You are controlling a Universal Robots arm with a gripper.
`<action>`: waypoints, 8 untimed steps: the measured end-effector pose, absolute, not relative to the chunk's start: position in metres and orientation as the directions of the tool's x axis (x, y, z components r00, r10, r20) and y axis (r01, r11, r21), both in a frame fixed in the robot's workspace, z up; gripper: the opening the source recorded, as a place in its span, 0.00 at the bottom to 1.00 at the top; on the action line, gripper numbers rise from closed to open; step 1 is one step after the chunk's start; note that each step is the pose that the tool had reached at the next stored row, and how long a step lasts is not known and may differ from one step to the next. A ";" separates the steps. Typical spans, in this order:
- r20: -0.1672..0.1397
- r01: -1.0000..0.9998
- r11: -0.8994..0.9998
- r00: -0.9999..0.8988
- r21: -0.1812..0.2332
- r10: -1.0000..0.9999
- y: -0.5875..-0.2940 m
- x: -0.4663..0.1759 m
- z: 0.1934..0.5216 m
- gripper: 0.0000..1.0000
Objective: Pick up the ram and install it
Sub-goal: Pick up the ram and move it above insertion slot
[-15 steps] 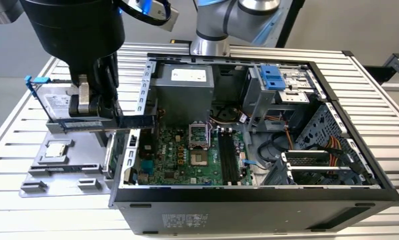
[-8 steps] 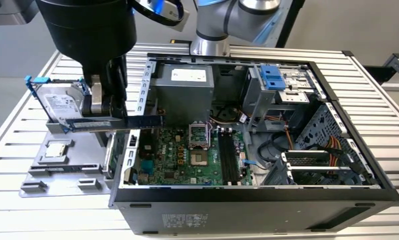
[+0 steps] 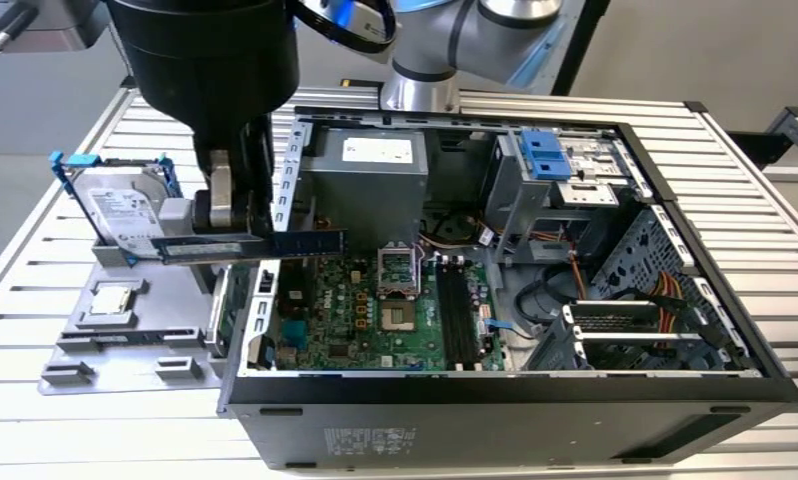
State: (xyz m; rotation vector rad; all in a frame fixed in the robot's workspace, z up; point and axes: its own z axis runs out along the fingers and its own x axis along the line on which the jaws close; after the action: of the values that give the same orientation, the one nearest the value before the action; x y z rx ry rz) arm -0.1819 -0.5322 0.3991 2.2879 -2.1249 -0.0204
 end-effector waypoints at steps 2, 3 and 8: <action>0.003 -0.997 -0.074 0.074 0.023 -0.997 -0.532 -0.178 0.399 0.00; 0.003 -0.997 -0.074 0.074 0.023 -0.997 -0.532 -0.176 0.399 0.00; 0.003 -0.997 -0.074 0.075 0.023 -0.997 -0.532 -0.166 0.399 0.00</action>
State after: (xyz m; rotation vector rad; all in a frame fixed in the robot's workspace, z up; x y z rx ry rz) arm -0.1658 -0.5322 0.3991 2.2886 -2.1241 -0.0205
